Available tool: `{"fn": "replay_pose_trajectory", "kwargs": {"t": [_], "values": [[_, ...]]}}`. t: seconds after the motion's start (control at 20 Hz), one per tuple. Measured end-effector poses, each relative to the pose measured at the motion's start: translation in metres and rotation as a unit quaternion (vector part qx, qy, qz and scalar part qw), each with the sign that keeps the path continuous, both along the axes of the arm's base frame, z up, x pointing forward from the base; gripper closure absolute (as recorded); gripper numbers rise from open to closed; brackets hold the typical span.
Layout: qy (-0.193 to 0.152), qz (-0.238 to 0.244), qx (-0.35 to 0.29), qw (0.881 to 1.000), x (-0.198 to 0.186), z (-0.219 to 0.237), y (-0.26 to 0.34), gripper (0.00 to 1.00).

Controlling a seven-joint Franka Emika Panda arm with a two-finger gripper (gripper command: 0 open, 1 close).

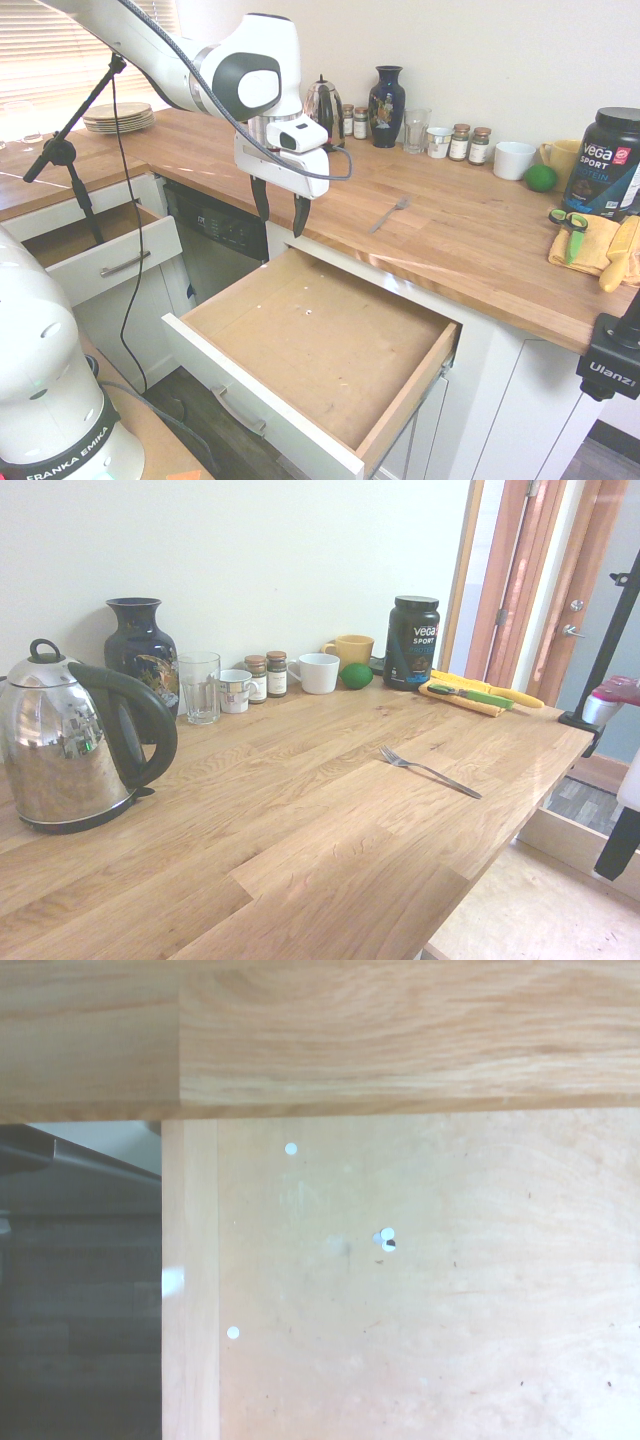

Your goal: Put fork in the drawer

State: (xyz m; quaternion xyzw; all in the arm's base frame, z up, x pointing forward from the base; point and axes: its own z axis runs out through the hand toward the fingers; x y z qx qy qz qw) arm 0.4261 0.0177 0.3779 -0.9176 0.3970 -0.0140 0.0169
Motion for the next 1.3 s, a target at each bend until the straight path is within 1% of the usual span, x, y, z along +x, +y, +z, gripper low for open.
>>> {"fn": "replay_pose_trajectory", "kwargs": {"t": [0.1, 0.2, 0.3, 0.4, 0.55, 0.7, 1.2, 1.3], "values": [[0.0, 0.002, -0.003, 1.0, 0.0, -0.001, 0.0, 0.0], [-0.009, 0.001, -0.009, 1.0, 0.007, 0.001, -0.007, 0.0], [-0.015, -0.002, -0.014, 1.0, 0.026, 0.004, -0.018, 0.0], [-0.017, -0.004, -0.015, 1.0, 0.054, 0.005, -0.028, 0.0], [-0.019, -0.006, -0.016, 1.0, 0.096, 0.003, -0.037, 0.0], [-0.018, -0.006, -0.02, 1.0, 0.128, 0.004, -0.044, 0.0], [-0.014, -0.009, -0.025, 1.0, 0.196, 0.01, -0.054, 0.0], [-0.014, 0.0, -0.023, 1.0, 0.206, 0.009, -0.057, 0.0]]}}
